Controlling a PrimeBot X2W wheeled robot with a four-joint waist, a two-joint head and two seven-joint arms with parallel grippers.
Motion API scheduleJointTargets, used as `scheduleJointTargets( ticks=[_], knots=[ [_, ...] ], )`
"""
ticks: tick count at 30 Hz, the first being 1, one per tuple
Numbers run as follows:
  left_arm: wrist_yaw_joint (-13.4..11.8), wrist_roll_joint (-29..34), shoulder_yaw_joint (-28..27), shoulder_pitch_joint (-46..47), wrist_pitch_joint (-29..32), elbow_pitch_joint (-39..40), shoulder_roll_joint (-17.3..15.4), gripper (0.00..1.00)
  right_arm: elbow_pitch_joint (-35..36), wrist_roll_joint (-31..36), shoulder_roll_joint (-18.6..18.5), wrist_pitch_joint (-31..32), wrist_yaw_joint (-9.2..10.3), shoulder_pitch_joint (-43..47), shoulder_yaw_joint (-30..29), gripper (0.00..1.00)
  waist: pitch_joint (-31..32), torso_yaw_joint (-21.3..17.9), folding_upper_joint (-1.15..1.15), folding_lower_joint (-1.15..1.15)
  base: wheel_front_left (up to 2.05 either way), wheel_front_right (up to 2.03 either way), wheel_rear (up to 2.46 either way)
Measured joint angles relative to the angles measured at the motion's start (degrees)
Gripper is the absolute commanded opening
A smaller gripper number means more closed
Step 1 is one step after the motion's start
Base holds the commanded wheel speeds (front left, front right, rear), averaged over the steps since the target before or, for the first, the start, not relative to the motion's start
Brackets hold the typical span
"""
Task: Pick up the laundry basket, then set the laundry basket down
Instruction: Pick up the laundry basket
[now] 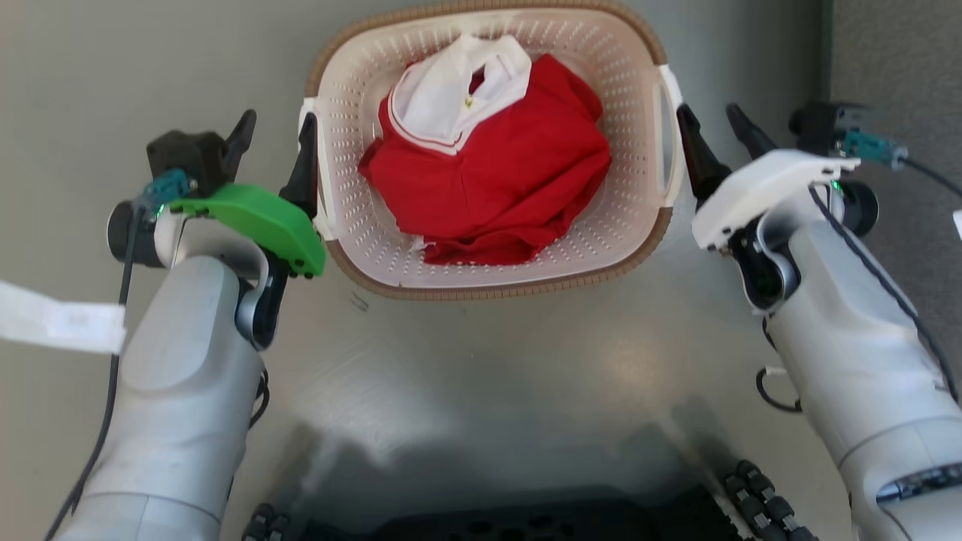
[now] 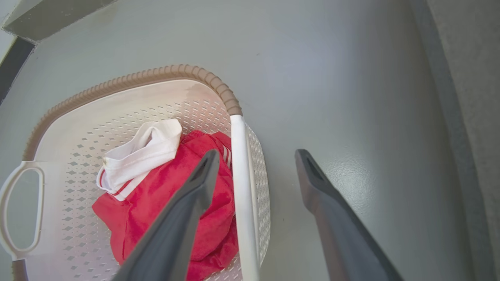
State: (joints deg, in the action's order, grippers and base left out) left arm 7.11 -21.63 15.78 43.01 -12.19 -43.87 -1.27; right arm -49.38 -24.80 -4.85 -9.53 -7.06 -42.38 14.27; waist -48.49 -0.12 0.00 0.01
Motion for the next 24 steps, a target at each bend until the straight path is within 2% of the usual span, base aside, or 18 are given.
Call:
scheduleJointTargets(
  ticks=[9, 22, 23, 24],
  knots=[
    [0.01, -2.87, 1.67, 4.27, 2.81, -5.17, 0.05, 1.0, -2.55, -0.56, 0.54, 0.59, 0.0, -5.52, 3.82, 1.0, -4.49, -0.05, 0.0, 0.0, 0.0, 0.0, 0.0],
    [0.19, -7.92, 6.81, 7.89, 5.66, -9.38, 0.15, 1.0, -6.53, -4.13, 0.86, 1.57, 0.0, -8.71, 7.4, 1.0, -8.98, -0.32, 0.0, 0.0, 0.0, 0.0, 0.0],
    [0.2, -8.43, 7.0, 7.95, 5.65, -9.49, 0.16, 1.0, -6.66, -4.37, 0.86, 1.53, 0.0, -8.93, 7.69, 0.9, -9.13, -0.31, 0.0, 0.0, 0.0, 0.0, 0.0],
    [0.2, -8.72, 7.17, 8.08, 5.64, -9.61, 0.15, 0.95, -6.79, -4.61, 0.87, 1.51, 0.0, -9.04, 7.97, 0.84, -9.23, -0.29, 0.0, 0.0, 0.0, 0.0, 0.0]
  ],
)
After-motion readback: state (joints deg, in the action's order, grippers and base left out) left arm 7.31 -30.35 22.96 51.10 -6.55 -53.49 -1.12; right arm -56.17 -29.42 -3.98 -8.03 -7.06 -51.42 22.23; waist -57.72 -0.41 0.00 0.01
